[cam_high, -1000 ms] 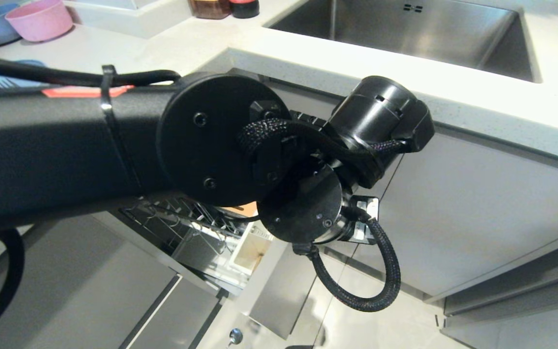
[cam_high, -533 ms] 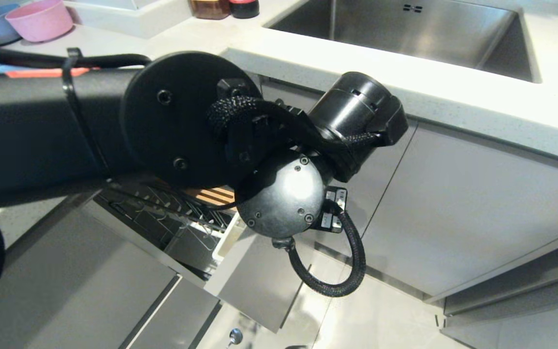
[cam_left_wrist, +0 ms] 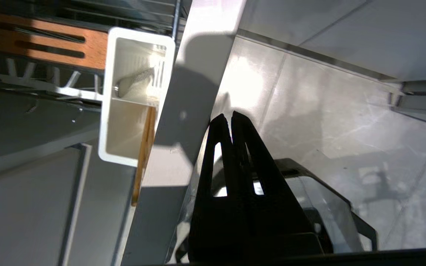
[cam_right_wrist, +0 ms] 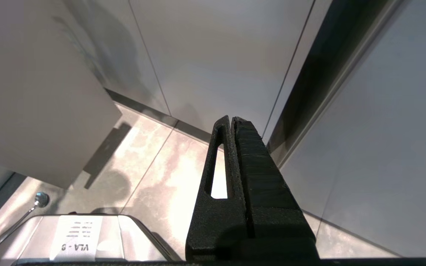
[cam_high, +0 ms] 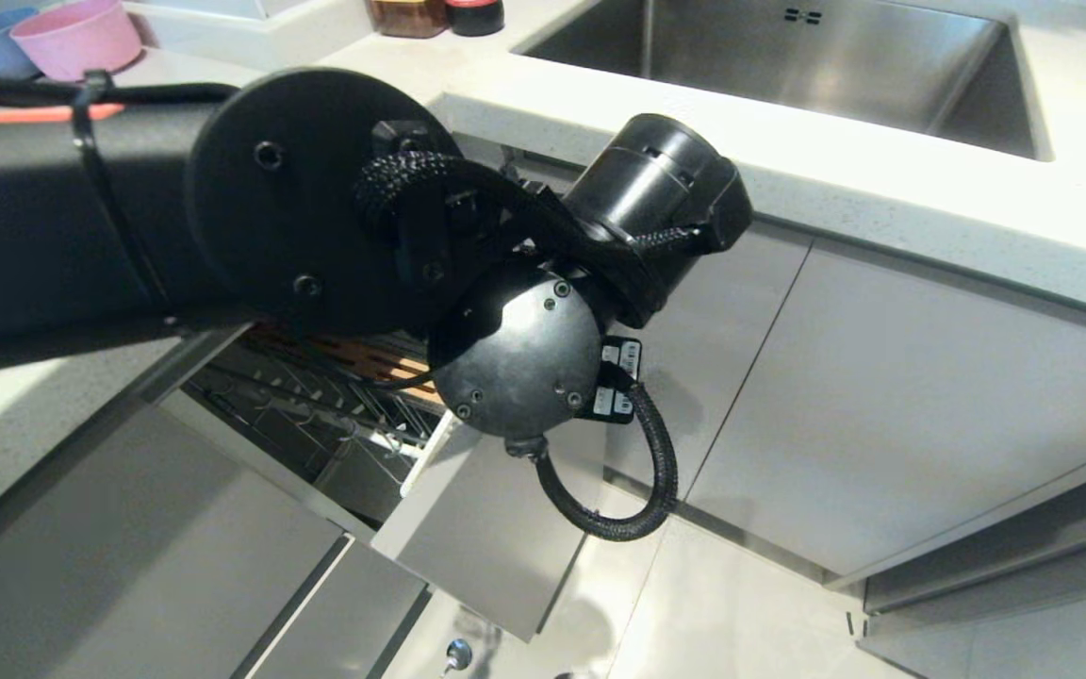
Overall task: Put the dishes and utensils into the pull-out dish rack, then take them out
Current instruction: Close the cupboard
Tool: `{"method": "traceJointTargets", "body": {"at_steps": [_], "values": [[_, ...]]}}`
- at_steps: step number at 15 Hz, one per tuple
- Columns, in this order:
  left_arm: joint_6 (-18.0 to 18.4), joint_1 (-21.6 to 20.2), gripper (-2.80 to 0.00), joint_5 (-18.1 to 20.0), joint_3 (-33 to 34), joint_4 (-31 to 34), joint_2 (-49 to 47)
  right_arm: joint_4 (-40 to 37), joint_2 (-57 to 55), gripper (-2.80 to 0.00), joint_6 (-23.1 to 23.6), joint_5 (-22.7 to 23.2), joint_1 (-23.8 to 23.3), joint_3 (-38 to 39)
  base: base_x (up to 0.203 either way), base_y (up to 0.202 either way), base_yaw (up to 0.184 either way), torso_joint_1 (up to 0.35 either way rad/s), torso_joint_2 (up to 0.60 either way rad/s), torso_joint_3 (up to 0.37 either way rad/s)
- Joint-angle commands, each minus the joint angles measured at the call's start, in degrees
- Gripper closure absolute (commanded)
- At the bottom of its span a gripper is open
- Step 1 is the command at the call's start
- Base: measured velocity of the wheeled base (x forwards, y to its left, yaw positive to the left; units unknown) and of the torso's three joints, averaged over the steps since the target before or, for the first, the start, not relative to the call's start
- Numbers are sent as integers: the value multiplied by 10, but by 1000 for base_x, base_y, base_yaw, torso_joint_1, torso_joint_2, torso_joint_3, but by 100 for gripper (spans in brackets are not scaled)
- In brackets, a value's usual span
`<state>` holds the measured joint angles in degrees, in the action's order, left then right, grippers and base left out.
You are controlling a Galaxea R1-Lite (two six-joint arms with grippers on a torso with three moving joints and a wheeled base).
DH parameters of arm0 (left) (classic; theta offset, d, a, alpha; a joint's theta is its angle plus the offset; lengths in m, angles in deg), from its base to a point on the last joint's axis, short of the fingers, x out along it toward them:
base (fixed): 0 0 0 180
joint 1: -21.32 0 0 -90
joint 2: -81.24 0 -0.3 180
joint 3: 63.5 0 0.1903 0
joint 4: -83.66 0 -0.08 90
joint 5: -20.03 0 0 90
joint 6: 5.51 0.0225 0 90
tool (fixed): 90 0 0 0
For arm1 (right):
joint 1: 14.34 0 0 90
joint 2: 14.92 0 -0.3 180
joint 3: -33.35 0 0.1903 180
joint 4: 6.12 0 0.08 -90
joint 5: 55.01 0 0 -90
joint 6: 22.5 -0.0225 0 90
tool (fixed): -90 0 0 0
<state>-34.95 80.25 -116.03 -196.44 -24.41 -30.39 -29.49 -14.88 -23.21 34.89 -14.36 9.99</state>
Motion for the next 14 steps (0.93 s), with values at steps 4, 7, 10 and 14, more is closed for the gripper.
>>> {"method": "traceJointTargets", "body": {"at_steps": [4, 7, 10, 14], "values": [[18, -37, 0, -23, 3, 2, 10, 0, 0, 0, 0, 0, 0, 1, 0, 0, 0, 0, 0, 0], [35, -64, 0, -31, 2, 2, 14, 0, 0, 0, 0, 0, 0, 1, 0, 0, 0, 0, 0, 0], [48, -88, 0, -35, 3, 1, 20, 0, 0, 0, 0, 0, 0, 1, 0, 0, 0, 0, 0, 0], [69, -124, 0, -35, 3, 2, 23, 0, 0, 0, 0, 0, 0, 1, 0, 0, 0, 0, 0, 0]]}}
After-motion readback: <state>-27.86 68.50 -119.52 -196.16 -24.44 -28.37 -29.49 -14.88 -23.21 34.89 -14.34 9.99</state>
